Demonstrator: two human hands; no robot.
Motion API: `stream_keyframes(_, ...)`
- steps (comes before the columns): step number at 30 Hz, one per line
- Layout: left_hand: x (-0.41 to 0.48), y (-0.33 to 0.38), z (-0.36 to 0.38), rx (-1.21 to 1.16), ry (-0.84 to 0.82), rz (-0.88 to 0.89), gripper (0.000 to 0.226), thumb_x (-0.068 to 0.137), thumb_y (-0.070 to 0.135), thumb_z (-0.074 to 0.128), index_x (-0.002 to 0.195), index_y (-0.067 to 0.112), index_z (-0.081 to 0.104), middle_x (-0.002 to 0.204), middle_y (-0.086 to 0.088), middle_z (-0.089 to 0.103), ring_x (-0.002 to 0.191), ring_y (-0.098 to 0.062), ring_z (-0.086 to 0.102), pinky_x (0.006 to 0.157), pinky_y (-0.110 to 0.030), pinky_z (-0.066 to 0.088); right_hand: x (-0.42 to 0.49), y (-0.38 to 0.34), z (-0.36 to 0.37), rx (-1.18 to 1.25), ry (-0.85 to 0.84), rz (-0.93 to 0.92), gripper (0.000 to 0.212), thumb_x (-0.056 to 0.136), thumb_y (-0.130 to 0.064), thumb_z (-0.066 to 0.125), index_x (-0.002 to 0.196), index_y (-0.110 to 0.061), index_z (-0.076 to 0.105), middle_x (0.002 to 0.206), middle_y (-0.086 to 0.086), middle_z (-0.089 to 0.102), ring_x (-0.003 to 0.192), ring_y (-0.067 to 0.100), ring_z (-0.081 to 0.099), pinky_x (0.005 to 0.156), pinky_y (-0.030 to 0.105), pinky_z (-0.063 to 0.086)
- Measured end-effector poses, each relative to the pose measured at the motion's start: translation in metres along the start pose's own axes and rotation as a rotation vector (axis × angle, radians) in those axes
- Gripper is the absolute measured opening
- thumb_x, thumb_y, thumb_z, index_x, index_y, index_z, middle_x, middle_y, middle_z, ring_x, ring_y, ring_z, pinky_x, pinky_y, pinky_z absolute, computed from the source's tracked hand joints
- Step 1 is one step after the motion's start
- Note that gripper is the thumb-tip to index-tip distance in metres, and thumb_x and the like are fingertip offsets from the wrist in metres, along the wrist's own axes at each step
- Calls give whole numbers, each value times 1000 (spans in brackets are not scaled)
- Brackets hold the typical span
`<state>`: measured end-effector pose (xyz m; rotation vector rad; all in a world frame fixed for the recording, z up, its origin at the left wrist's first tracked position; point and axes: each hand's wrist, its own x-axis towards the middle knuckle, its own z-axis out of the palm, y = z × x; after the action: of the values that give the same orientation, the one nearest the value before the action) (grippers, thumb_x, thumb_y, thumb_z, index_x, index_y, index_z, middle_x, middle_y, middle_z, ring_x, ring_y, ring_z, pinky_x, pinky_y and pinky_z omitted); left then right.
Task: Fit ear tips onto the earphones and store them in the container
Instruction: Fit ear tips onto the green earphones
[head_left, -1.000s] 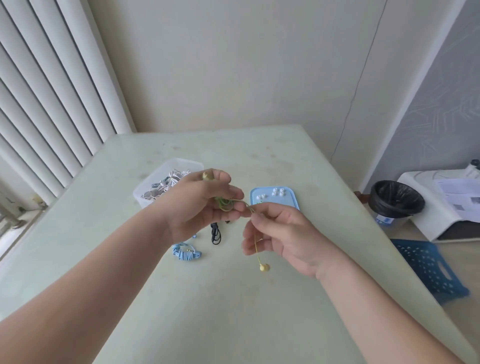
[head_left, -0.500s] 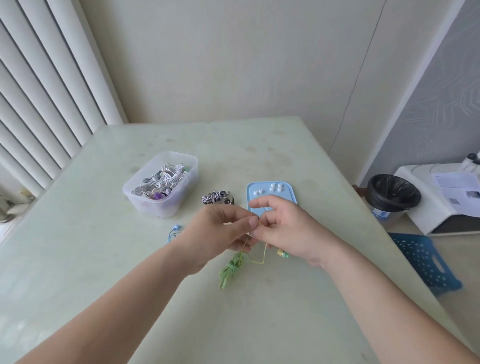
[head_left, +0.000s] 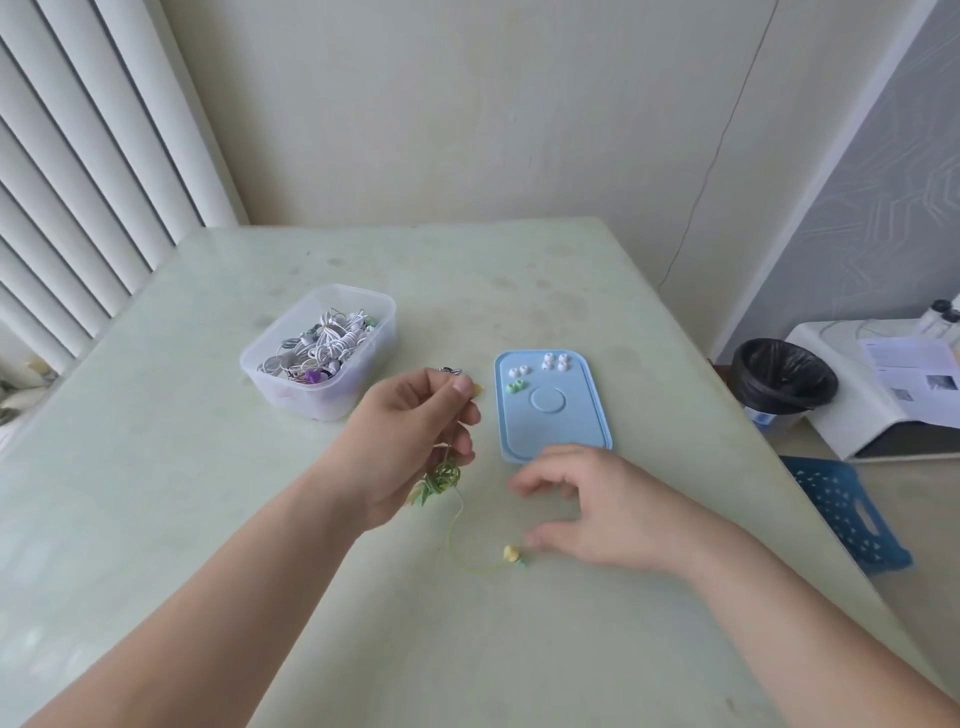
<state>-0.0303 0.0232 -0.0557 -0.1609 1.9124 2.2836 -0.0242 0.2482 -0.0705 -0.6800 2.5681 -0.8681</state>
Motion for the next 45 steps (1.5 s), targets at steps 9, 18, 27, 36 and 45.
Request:
stream_keyframes(9, 4, -6, -6, 178, 112, 98, 18, 102, 19, 65, 96, 2, 67, 80, -9, 72, 59, -20, 61, 60, -32, 54, -16, -11, 15, -45, 146, -31, 27, 82, -56, 76, 87, -30, 70, 87, -14, 58, 80, 3, 57, 74, 24, 50)
stream_keyframes(18, 0, -10, -6, 207, 120, 125, 14, 101, 18, 68, 92, 7, 71, 81, -9, 73, 61, -21, 62, 61, -32, 53, -7, -43, 60, -157, 122, -70, 19, 87, -43, 72, 85, -26, 64, 86, -11, 53, 78, 10, 55, 75, 36, 53)
stream_keyframes(27, -3, -15, -14, 177, 83, 120, 10, 100, 6, 67, 104, 0, 73, 82, -12, 73, 62, -19, 63, 62, -27, 55, 1, -45, 59, -54, 212, 57, 47, 72, -68, 77, 93, -28, 65, 82, -16, 53, 79, 6, 54, 77, 30, 52)
stream_keyframes(36, -6, -16, -15, 143, 82, 141, 14, 98, 5, 68, 111, 7, 72, 85, -11, 75, 64, -18, 66, 62, -23, 54, 4, -45, 76, -111, 322, -76, 24, 92, -45, 68, 85, -24, 61, 84, -6, 58, 81, 19, 58, 70, 39, 51)
stream_keyframes(45, -5, -17, -14, 195, -20, 104, 6, 98, 9, 69, 103, 8, 73, 86, -8, 76, 72, -20, 68, 63, -29, 54, 10, -38, 21, 739, 387, 107, 26, 78, -11, 87, 93, -8, 65, 68, 9, 71, 59, 21, 66, 60, 35, 59)
